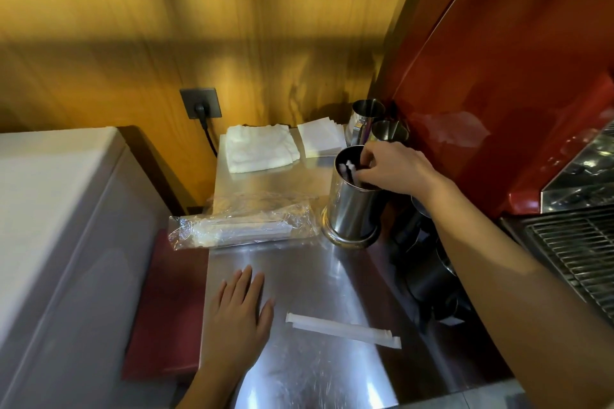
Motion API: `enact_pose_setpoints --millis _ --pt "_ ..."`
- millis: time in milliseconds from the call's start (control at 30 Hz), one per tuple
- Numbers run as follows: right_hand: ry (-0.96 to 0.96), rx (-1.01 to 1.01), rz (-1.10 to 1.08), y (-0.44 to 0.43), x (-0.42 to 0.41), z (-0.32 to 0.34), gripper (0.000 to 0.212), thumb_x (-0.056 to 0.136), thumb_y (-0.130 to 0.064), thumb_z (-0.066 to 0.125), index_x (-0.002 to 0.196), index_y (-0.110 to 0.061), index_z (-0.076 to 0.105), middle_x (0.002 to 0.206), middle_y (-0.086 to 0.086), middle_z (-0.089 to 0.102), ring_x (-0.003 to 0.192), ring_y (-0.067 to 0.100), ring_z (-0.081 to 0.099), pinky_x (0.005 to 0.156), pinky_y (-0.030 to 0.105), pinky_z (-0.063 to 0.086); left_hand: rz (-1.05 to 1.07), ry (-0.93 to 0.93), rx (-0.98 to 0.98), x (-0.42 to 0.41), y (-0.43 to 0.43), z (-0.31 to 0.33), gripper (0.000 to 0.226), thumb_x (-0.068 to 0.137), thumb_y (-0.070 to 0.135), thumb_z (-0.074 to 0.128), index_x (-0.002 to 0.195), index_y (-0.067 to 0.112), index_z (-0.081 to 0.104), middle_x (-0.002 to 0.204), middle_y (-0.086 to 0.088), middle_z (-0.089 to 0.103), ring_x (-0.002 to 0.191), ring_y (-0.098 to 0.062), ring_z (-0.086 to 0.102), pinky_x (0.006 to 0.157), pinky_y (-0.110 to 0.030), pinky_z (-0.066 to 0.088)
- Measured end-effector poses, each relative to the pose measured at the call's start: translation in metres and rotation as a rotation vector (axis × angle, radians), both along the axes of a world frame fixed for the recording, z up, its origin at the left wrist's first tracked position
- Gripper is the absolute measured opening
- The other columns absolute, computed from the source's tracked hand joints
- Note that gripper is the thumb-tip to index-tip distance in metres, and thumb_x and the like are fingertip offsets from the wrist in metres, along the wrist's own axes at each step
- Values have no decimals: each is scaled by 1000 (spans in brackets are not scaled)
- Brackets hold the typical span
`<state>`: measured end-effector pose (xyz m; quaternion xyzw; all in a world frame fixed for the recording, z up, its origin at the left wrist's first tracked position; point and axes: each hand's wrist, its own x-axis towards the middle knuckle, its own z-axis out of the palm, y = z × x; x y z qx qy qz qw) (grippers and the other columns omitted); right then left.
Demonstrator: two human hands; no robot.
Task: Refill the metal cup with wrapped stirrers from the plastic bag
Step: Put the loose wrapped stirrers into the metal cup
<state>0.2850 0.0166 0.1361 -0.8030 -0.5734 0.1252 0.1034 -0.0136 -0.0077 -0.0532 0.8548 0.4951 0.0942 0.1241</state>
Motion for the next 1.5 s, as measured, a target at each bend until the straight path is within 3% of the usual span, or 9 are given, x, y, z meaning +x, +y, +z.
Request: enact_pose_setpoints --millis 133,233,500,700,833,1100,1267,1400,1500 --pt "29 352 -15 -15 -13 6 19 87 -28 51 101 -15 53 77 1 62 74 23 58 65 35 44 16 -37 -10 1 -1 0 64 93 53 18 121 11 57 128 -15 59 122 -30 52 107 -40 27" --pt "183 485 101 -33 -35 1 13 88 -23 54 96 -13 56 65 -3 56 64 18 54 61 32 42 7 -39 -10 2 -2 0 65 93 52 17 122 9 57 129 -16 58 122 -31 51 106 -46 35" --pt "118 26 364 -70 -84 -84 21 87 -35 52 97 -17 54 80 5 62 70 20 53 64 32 43 -1 -3 5 1 0 1 62 93 51 19 124 10 55 130 -16 57 124 -31 50 105 -46 34" --pt "-47 -272 500 -88 -99 -140 27 76 -35 53 92 -16 43 92 16 62 79 36 59 59 36 40 -3 -33 36 2 0 -2 50 88 41 39 122 9 56 129 -18 57 122 -33 51 104 -49 37" --pt "-46 -281 472 -86 -102 -146 27 73 -31 55 91 -16 43 92 14 62 74 34 59 55 33 35 -9 -33 37 1 0 -2 50 89 41 38 124 9 54 131 -18 56 124 -32 49 106 -49 35" --pt "-129 -299 382 -74 -106 -148 24 78 -16 50 100 -8 51 102 15 62 88 36 60 63 34 35 -4 -34 23 3 0 -2 57 92 49 27 125 10 53 131 -16 56 125 -32 48 106 -48 33" --pt "36 -141 213 -57 -90 -108 34 80 -26 50 112 -15 48 107 15 62 96 37 58 67 32 36 -7 -31 33 3 0 -1 59 92 49 24 123 10 56 129 -16 58 123 -32 50 104 -46 35" --pt "197 78 123 -47 -75 -52 12 80 -26 51 87 -16 49 75 9 58 69 30 55 59 33 39 2 -19 15 2 0 1 64 93 52 18 121 10 57 128 -15 59 122 -31 51 107 -42 28" --pt "314 327 89 -44 -67 -12 12 81 -21 54 73 -12 51 61 2 55 55 13 50 52 28 39 5 -7 -11 1 0 3 64 93 51 18 120 10 59 126 -15 61 120 -31 53 105 -40 25"
